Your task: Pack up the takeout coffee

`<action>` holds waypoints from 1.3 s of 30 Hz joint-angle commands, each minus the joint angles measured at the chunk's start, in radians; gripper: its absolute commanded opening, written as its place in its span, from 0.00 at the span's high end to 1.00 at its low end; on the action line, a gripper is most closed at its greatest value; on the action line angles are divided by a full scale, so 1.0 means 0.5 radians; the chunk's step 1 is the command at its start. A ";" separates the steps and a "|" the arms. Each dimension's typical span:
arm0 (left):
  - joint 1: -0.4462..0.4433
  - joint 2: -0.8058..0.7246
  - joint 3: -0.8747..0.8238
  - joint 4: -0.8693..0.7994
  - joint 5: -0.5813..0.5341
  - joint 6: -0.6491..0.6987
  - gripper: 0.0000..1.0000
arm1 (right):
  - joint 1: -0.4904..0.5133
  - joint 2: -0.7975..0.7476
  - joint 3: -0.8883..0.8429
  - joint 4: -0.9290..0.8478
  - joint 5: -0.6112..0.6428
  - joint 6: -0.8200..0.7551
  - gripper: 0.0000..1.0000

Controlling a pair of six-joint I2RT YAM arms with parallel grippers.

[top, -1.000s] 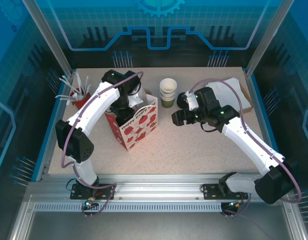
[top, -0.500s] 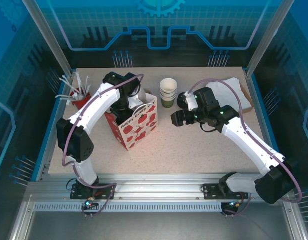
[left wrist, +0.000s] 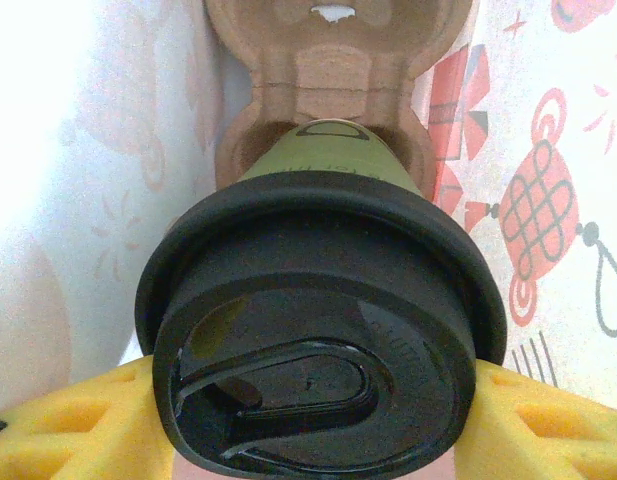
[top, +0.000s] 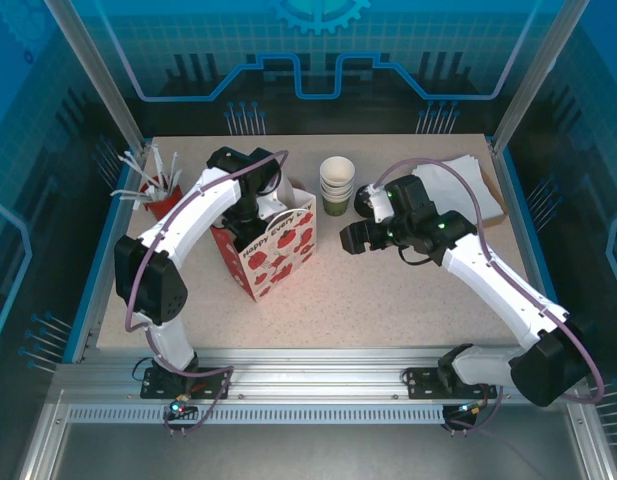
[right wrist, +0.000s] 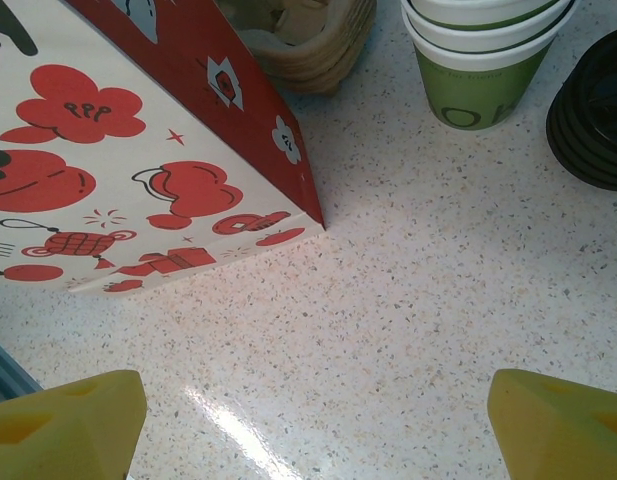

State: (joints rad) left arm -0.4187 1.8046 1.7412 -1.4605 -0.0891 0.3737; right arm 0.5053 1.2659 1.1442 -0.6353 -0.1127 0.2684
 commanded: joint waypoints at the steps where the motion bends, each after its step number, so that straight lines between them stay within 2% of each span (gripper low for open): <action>1: 0.025 -0.032 -0.052 0.016 0.053 0.024 0.51 | 0.033 0.016 0.006 0.007 -0.029 -0.006 0.10; 24: -0.055 -0.084 0.144 -0.167 -0.091 -0.098 0.52 | 0.048 0.058 0.003 0.018 -0.032 0.000 0.10; 32: -0.055 -0.063 0.115 -0.195 -0.168 -0.119 0.51 | 0.051 0.060 -0.006 0.025 -0.032 0.001 0.10; 39: -0.057 -0.001 0.094 -0.144 -0.134 -0.117 0.51 | 0.051 0.056 -0.009 0.022 -0.028 0.000 0.10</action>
State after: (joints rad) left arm -0.4427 1.7870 1.7855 -1.5158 -0.1505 0.3382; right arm 0.5125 1.2900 1.1442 -0.6350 -0.1123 0.2684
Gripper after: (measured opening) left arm 0.630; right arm 0.900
